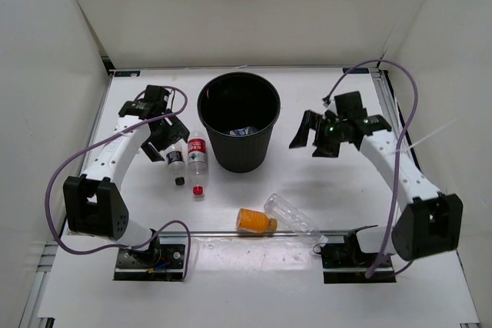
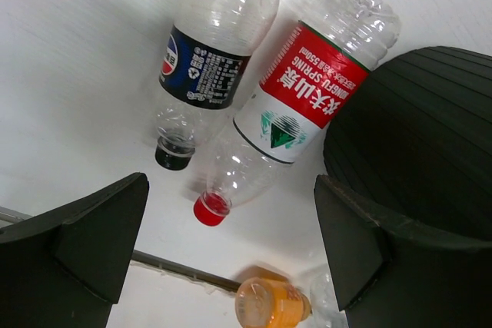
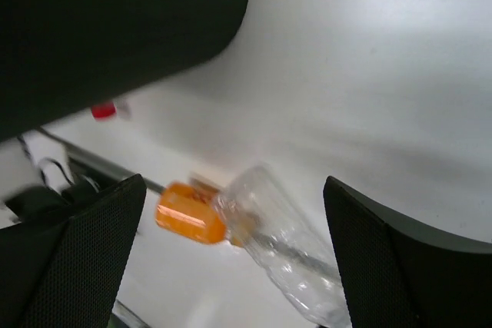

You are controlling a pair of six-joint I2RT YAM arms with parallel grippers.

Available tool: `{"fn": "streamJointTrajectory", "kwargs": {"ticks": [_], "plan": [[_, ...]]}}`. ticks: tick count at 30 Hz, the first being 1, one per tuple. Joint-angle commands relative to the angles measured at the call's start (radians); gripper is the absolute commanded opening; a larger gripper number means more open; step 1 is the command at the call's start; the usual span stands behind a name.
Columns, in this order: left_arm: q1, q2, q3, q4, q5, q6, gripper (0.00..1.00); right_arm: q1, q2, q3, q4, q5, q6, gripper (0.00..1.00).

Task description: Put the plastic bottles in the bin

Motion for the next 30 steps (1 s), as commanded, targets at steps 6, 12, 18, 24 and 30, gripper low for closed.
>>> {"fn": "streamJointTrajectory", "kwargs": {"ticks": [6,12,18,24,30], "plan": [[0.001,-0.058,0.006,-0.006,0.103,-0.044,1.00,0.148,-0.159,-0.130,0.018,0.056,-0.257,0.99],[0.001,-0.058,-0.004,-0.006,0.113,-0.044,1.00,0.234,-0.179,-0.210,-0.014,-0.027,-0.301,0.99],[0.001,-0.058,0.005,-0.015,0.094,-0.044,1.00,0.334,-0.179,-0.274,-0.002,-0.025,-0.268,0.98],[0.001,-0.067,0.024,-0.024,0.083,-0.035,1.00,0.417,-0.157,-0.355,0.034,0.076,-0.208,0.96],[0.001,-0.076,0.013,-0.024,0.083,-0.026,1.00,0.464,-0.087,-0.383,0.044,0.202,-0.154,0.89]]}}
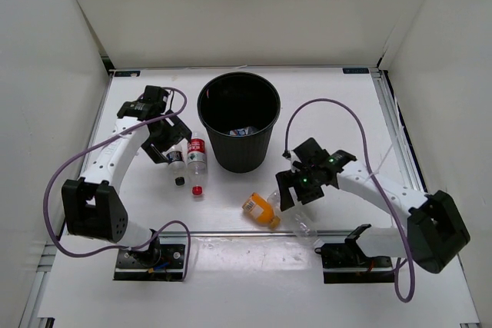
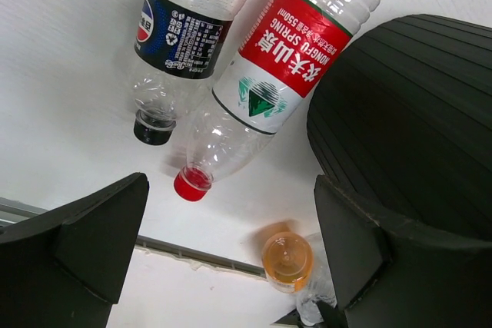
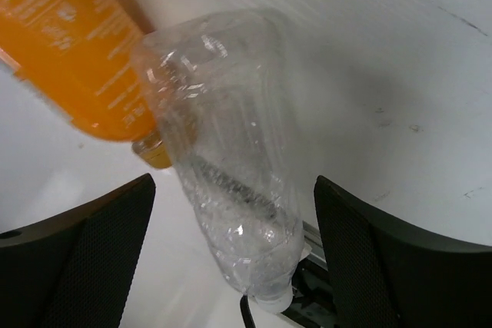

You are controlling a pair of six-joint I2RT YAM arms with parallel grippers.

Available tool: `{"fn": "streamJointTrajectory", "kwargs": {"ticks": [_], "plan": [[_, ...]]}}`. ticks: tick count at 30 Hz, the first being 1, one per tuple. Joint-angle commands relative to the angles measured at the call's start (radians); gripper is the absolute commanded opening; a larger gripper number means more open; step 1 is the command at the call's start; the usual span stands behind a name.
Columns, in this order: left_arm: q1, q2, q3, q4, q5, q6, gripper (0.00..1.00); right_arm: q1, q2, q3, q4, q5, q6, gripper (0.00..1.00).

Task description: Put the plastic bottles in the bin

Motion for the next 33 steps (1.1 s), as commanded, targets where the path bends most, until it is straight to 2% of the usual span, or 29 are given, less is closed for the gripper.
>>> {"fn": "streamJointTrajectory", "kwargs": {"ticks": [1,3,9,10,13,17,19,21,23,24,26,27,28,30,31,32,33], "plan": [[0.001,-0.069,0.013,-0.004,-0.009,0.010,1.00,0.018,0.063,0.003,0.036,0.100,0.050,0.86],[0.001,-0.070,0.002,-0.004,-0.009,0.010,1.00,0.029,0.137,0.003,0.036,0.100,0.059,0.80],[0.001,-0.070,-0.007,-0.004,-0.009,0.010,1.00,0.067,0.284,0.036,0.026,0.176,0.113,0.69],[0.001,-0.070,-0.007,-0.004,-0.009,0.010,1.00,0.067,0.306,0.055,0.014,0.205,0.132,0.57],[0.001,-0.079,-0.007,-0.004,-0.009,0.010,1.00,0.067,0.288,0.093,-0.047,0.261,0.194,0.36],[0.001,-0.089,-0.007,-0.004,-0.020,0.010,1.00,0.067,0.179,0.202,-0.200,0.400,0.312,0.28],[0.001,-0.100,-0.019,-0.004,-0.029,0.010,1.00,0.067,0.110,0.291,-0.331,0.460,0.374,0.26],[0.001,-0.109,-0.033,-0.004,-0.040,0.001,1.00,0.067,0.076,0.490,-0.455,0.576,0.412,0.25],[0.001,-0.109,-0.064,-0.004,-0.049,-0.017,1.00,0.067,0.054,0.648,-0.498,0.638,0.412,0.25],[0.001,-0.122,-0.076,0.007,-0.060,-0.017,1.00,0.067,0.054,0.816,-0.498,0.693,0.387,0.25],[0.001,-0.132,-0.116,0.007,-0.070,-0.027,1.00,0.067,0.083,0.976,-0.457,0.745,0.330,0.25],[0.001,-0.146,-0.129,0.007,-0.071,-0.027,1.00,0.067,0.099,1.044,-0.413,0.765,0.236,0.25],[0.001,-0.158,-0.149,0.007,-0.080,-0.036,1.00,0.067,0.135,1.151,-0.294,0.781,0.181,0.25],[0.001,-0.172,-0.172,0.007,-0.092,-0.036,1.00,0.067,0.175,1.220,-0.152,0.816,0.079,0.31],[0.001,-0.181,-0.183,0.007,-0.103,-0.036,1.00,0.067,0.213,1.233,-0.077,0.816,-0.024,0.32],[0.001,-0.195,-0.198,0.007,-0.103,-0.036,1.00,0.067,0.233,1.244,0.072,0.816,-0.068,0.33],[0.001,-0.195,-0.199,0.025,-0.103,-0.036,1.00,0.067,0.290,1.262,0.121,0.795,-0.097,0.36]]}}
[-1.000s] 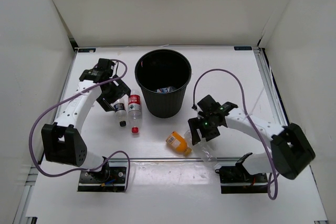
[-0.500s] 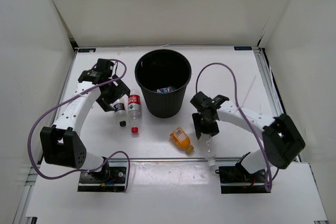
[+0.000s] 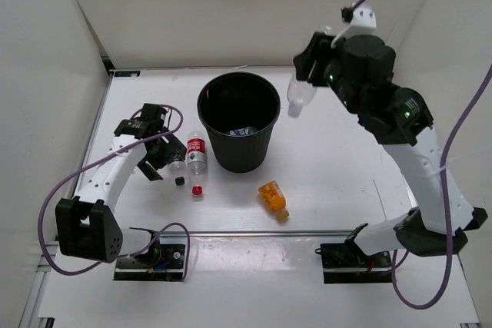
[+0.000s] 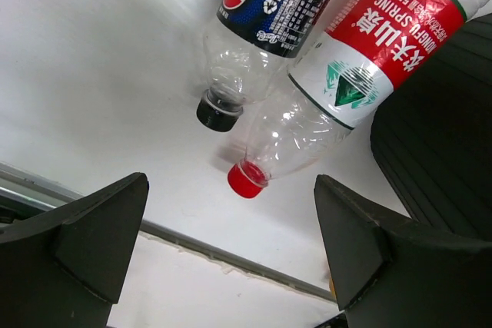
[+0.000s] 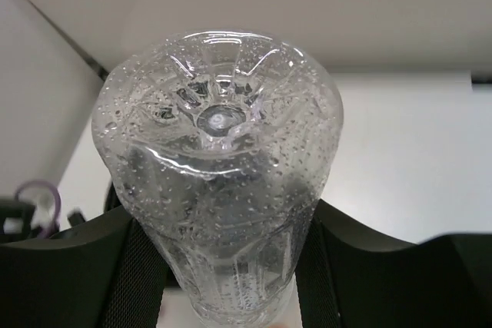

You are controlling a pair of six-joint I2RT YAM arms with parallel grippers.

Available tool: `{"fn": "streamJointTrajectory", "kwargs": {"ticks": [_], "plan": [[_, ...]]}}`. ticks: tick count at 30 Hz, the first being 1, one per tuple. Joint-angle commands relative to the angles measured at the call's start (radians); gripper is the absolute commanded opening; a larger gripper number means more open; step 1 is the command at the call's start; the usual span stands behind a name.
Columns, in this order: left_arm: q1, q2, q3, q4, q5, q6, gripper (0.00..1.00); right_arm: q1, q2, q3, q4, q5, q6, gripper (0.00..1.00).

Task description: Put the plastic bottles in the bin

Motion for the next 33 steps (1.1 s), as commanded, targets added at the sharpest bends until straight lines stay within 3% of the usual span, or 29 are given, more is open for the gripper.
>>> {"fn": "streamJointTrajectory", "kwargs": {"ticks": [1,4,5,6,9,10,11,18,23,28,29,30,33], "plan": [[0.001,-0.067,-0.023,0.047,-0.035,-0.009,1.00,0.003,0.169,0.045,0.291,0.009,-0.226,0.36],[0.001,-0.058,-0.023,0.070,-0.023,0.016,1.00,0.003,0.289,0.122,0.303,-0.096,-0.217,0.42],[0.001,-0.044,-0.023,0.070,-0.050,0.016,1.00,0.003,0.308,0.122,0.303,-0.114,-0.173,0.49],[0.001,-0.033,-0.014,0.058,-0.059,0.025,1.00,0.003,0.349,0.122,0.303,-0.168,-0.118,0.67],[0.001,-0.033,-0.023,0.049,-0.070,0.039,1.00,0.003,0.380,0.122,0.303,-0.311,-0.117,0.76],[0.001,-0.042,-0.032,0.066,-0.070,0.039,1.00,0.003,0.380,0.122,0.303,-0.349,-0.117,0.98],[0.001,-0.042,-0.043,0.079,-0.079,0.039,1.00,0.003,0.369,0.083,0.303,-0.351,-0.108,1.00],[0.001,0.037,-0.051,0.167,-0.089,0.092,1.00,0.003,0.184,0.035,0.146,-0.122,-0.037,1.00],[0.010,0.149,-0.069,0.276,-0.076,0.149,1.00,0.003,0.058,-0.039,0.096,-0.168,-0.037,1.00],[0.055,0.305,-0.060,0.346,-0.073,0.175,1.00,0.003,0.036,-0.014,0.024,-0.190,-0.046,1.00],[0.055,0.327,-0.039,0.334,-0.061,0.175,0.80,0.003,0.036,-0.005,0.011,-0.190,-0.059,1.00],[0.072,0.347,-0.026,0.322,-0.052,0.160,0.69,0.003,0.026,-0.005,0.011,-0.190,-0.059,1.00],[0.086,0.360,-0.002,0.300,-0.027,0.128,0.49,0.003,0.026,-0.014,0.011,-0.179,-0.059,1.00]]}}
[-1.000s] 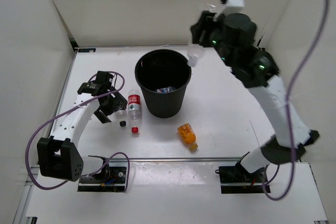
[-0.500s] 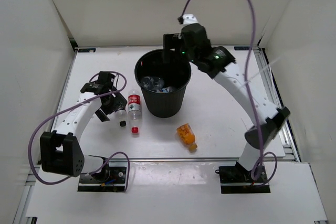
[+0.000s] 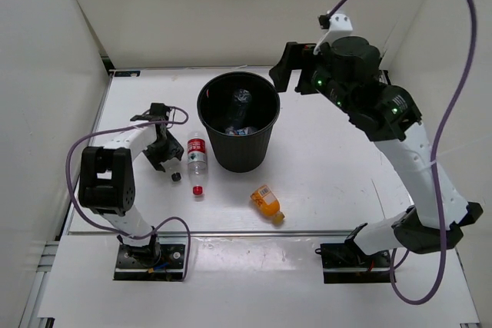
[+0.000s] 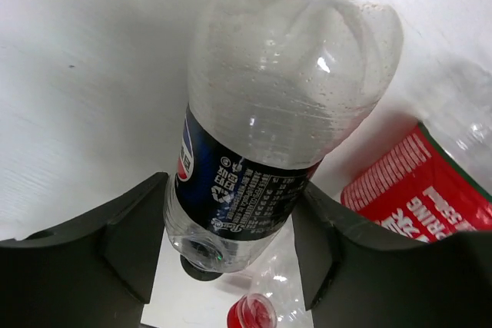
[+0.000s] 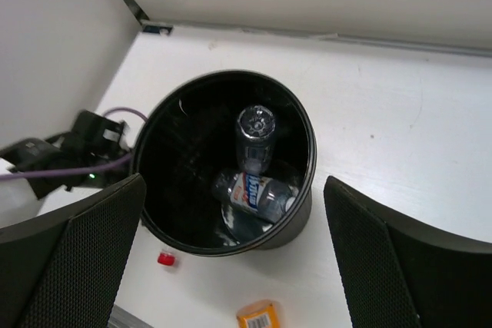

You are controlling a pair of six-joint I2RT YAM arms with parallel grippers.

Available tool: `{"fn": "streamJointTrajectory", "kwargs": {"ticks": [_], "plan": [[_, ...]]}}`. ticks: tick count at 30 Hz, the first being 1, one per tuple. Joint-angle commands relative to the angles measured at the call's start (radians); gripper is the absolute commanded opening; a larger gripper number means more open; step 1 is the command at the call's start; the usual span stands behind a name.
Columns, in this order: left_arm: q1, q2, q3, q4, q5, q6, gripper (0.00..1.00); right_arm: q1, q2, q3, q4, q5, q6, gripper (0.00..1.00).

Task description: Put the plastic bottles in the bin

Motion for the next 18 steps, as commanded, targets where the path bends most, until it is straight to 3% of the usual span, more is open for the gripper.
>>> {"fn": "streamJointTrajectory", "kwargs": {"ticks": [1,4,8,10,14,15,18], "plan": [[0.016,-0.035,0.041,-0.019,0.020,-0.033,0.49,0.000,0.019,-0.014,-0.039,-0.001,-0.018,1.00],[0.016,-0.113,0.105,-0.148,-0.020,-0.093,0.49,0.000,0.019,-0.024,-0.039,0.008,-0.018,1.00],[-0.018,-0.312,0.364,-0.208,-0.068,-0.116,0.51,-0.010,-0.011,-0.096,-0.039,0.031,0.003,1.00],[-0.058,-0.373,0.424,-0.146,-0.068,-0.101,0.54,-0.039,-0.020,-0.125,-0.039,0.031,0.028,1.00],[-0.143,-0.453,0.449,0.134,0.096,-0.023,0.61,-0.086,-0.020,-0.151,-0.039,0.007,0.082,1.00],[-0.223,-0.381,0.524,0.154,0.156,0.055,0.64,-0.111,-0.020,-0.151,-0.039,-0.019,0.105,1.00],[-0.278,-0.290,0.589,0.154,0.202,0.126,0.68,-0.120,-0.020,-0.151,-0.039,-0.045,0.114,1.00]]}}
